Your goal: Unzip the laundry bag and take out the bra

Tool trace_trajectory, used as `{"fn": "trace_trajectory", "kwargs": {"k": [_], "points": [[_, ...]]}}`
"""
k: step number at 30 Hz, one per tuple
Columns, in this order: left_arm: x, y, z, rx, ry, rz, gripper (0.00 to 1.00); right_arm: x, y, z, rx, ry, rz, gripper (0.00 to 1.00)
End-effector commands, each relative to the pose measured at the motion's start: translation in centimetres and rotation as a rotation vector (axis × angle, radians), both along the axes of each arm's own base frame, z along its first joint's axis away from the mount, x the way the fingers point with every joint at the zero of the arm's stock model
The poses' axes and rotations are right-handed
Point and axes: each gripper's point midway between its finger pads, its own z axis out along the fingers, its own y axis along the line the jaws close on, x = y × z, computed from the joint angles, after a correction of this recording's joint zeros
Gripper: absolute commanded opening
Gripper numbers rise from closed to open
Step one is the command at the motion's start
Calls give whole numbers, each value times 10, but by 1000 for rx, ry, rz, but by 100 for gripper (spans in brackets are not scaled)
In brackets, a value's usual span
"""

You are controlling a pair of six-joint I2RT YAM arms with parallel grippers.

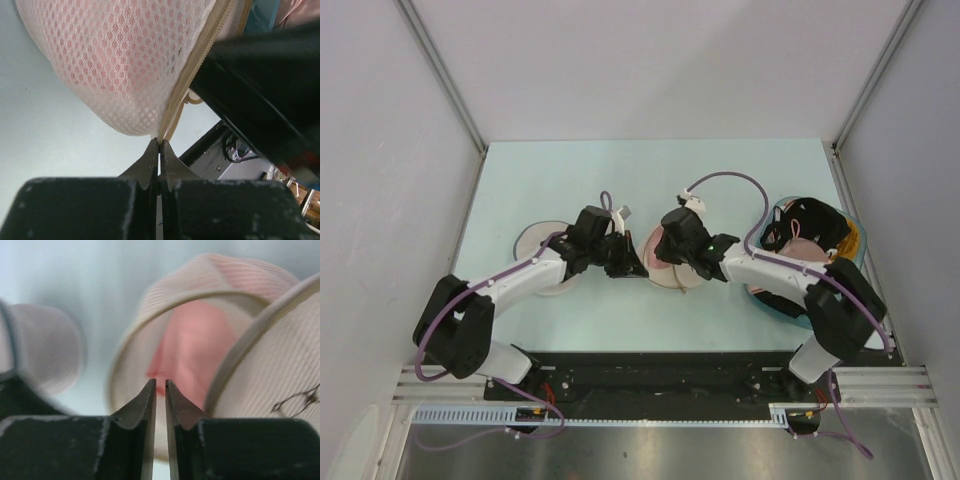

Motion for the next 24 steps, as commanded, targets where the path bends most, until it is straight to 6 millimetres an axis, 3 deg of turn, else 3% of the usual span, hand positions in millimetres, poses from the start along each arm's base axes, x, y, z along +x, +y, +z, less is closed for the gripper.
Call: {"fn": "trace_trajectory", "kwargs": {"k": [1,3,5,7,8,11,14,16,17,19,20,21,24], "points": [[6,-4,24,-46,-67,-17,0,22,-13,-37,-68,52,-70,21],[6,-4,23,-44,-68,-19,0,24,-24,-57,-146,76,-99,33],[6,-5,24,-46,-72,-22,1,27,-30,-72,-187,107,-121,37],[5,-5,24,-53,-71,-27,0,31,-34,-77,-196,115,-132,42],[6,-5,24,-56,-73,-26,0,32,-35,-83,-217,121,-137,52],[5,-6,24,-58,-68,-30,0,41,-37,-83,-253,112,-145,67],[4,-6,23,-56,-64,-33,0,48,-39,-98,-316,121,-154,70],[4,-6,23,-59,-66,-35,0,46,-44,-118,-358,150,-160,64],[3,-6,22,-57,-64,-37,0,45,-45,-122,-369,156,-164,49],[2,-5,23,-58,-67,-34,1,42,-48,-127,-390,163,-171,31],[2,-4,23,-55,-69,-33,1,41,-47,-125,-393,160,-169,12],[2,-4,23,-54,-71,-33,0,41,-47,-122,-391,152,-167,0],[1,-3,27,-72,-56,-34,1,37,-39,-94,-370,101,-133,0]]}}
